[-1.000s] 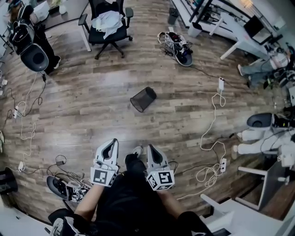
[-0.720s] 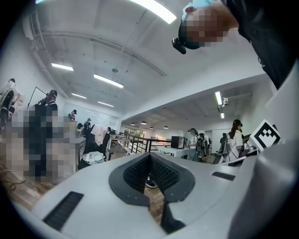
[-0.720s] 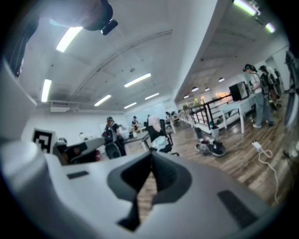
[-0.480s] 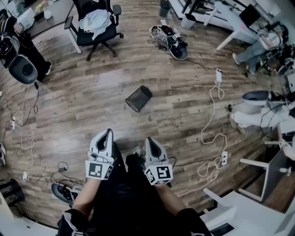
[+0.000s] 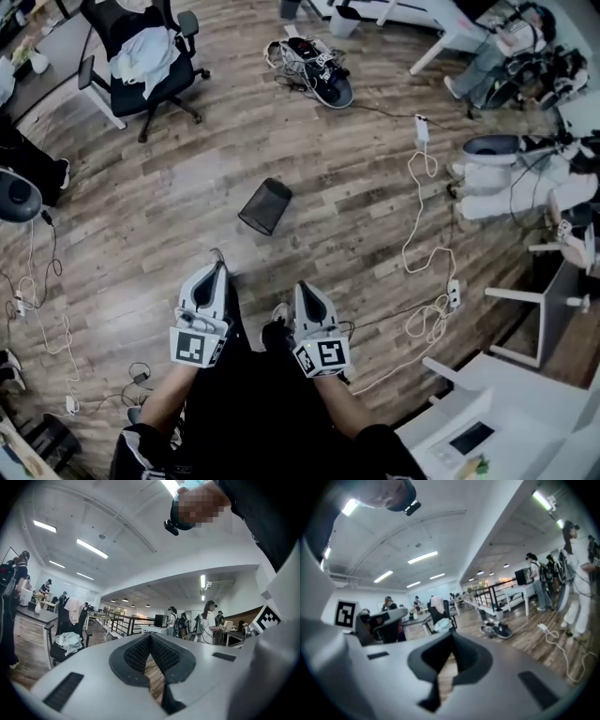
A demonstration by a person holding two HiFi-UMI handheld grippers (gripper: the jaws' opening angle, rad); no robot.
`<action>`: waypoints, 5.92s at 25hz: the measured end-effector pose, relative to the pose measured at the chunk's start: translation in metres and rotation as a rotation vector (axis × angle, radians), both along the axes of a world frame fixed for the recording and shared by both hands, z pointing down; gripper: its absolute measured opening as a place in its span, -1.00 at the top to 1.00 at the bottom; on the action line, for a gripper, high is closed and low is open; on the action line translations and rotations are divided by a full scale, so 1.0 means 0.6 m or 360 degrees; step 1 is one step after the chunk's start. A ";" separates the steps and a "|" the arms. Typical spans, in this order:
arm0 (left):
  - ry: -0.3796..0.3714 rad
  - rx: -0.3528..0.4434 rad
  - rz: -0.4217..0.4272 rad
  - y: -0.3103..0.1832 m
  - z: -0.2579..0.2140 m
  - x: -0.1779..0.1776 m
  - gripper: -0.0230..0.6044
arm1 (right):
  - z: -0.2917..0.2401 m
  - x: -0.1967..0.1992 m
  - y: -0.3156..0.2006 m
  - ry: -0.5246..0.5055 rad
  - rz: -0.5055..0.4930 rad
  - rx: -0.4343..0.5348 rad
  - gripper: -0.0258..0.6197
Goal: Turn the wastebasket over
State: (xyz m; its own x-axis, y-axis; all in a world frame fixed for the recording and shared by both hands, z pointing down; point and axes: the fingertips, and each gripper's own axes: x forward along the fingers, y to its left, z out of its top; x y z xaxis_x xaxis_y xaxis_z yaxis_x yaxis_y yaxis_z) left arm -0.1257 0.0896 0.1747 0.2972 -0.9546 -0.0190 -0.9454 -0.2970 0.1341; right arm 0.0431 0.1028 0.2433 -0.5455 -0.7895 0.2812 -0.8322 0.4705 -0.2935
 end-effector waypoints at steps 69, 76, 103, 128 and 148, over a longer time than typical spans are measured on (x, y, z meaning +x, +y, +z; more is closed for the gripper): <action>-0.1568 -0.0751 0.1214 -0.307 0.995 -0.018 0.29 | 0.965 -0.140 -0.245 0.0949 -0.0218 -0.0928 0.50; -0.1711 -0.0765 0.1320 -0.290 1.109 -0.021 0.35 | 1.031 -0.131 -0.253 0.1051 -0.0287 -0.0905 0.47; -0.1859 -0.0934 0.1175 -0.316 1.404 -0.051 0.29 | 1.302 -0.110 -0.229 0.1097 -0.0297 -0.1022 0.41; -0.1708 -0.1105 0.1038 -0.348 1.550 -0.083 0.70 | 1.445 -0.052 -0.245 0.1031 -0.0074 -0.1182 0.43; -0.1391 -0.1417 0.1139 -0.281 1.428 -0.061 0.73 | 1.308 -0.024 -0.217 0.0952 -0.0075 -0.1205 0.72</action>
State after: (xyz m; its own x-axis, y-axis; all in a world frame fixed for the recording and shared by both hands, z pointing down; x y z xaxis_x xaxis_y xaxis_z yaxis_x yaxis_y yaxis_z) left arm -0.1623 -0.0791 1.0315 0.3136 -0.1952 0.9293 -0.5064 -0.8623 -0.0102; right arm 0.0290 -0.0271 1.0279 -0.1735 -0.2659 0.9483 -0.9276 0.3676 -0.0666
